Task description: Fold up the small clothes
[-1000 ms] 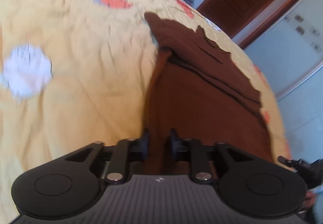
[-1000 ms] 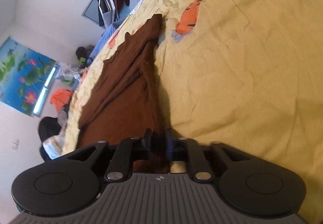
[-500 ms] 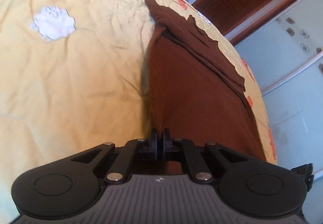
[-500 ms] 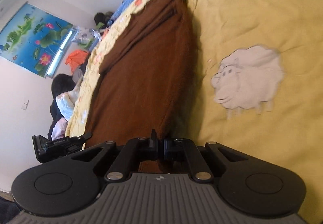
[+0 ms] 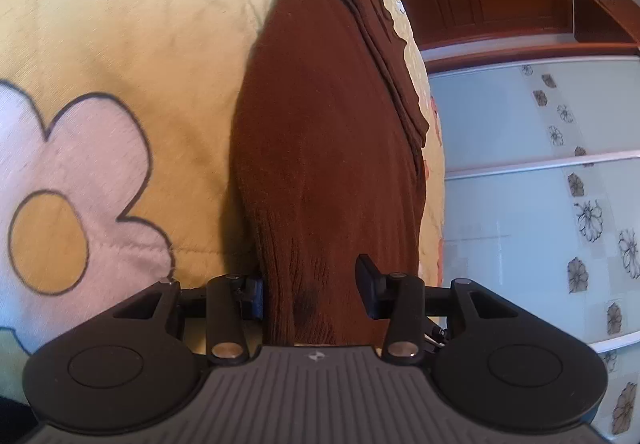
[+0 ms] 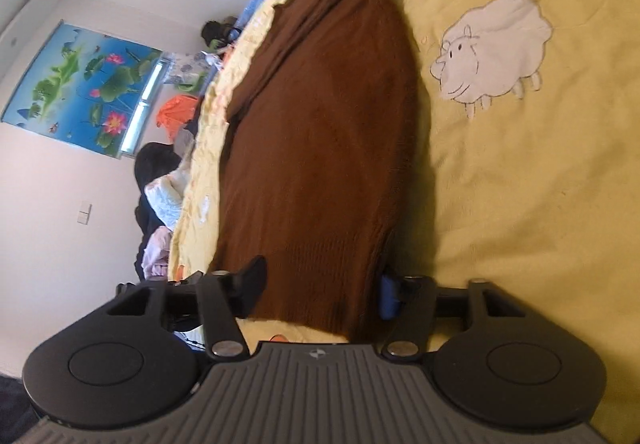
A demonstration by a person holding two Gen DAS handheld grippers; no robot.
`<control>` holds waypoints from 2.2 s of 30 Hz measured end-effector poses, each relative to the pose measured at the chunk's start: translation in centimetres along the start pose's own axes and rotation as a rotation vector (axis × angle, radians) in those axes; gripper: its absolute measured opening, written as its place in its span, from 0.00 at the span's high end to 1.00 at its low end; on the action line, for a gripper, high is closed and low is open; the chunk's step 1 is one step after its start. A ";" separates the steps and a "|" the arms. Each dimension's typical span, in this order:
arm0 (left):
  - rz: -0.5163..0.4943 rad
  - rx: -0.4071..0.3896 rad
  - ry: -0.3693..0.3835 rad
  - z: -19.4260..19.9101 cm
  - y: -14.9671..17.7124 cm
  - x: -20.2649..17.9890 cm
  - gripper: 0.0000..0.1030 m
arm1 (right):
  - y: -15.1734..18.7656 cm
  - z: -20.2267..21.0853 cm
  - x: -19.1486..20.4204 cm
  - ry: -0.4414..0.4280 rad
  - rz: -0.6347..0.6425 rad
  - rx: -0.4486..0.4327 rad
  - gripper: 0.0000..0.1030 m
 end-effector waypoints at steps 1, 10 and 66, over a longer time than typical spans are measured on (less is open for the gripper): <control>-0.020 0.003 -0.009 -0.1 0.0 -0.1 0.64 | 0.1 0.2 -0.1 0.002 0.002 0.007 0.56; -0.221 0.010 -0.203 2.4 0.9 -0.4 0.96 | 3.0 3.9 -1.5 0.047 0.037 0.023 0.88; -0.978 -0.221 -0.779 -23.9 -39.3 -10.8 1.00 | -39.8 -20.5 5.8 0.408 0.642 -0.123 0.92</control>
Point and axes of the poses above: each gripper's, at about its wrist camera, not at the fingertips, and z roughly against the way its jaws point, x to its left, y to its underside, the point moved 9 cm from there along -z, roughly the way its jaws point, and after that the axes turned 2 degrees about y, right-handed, at the moved point
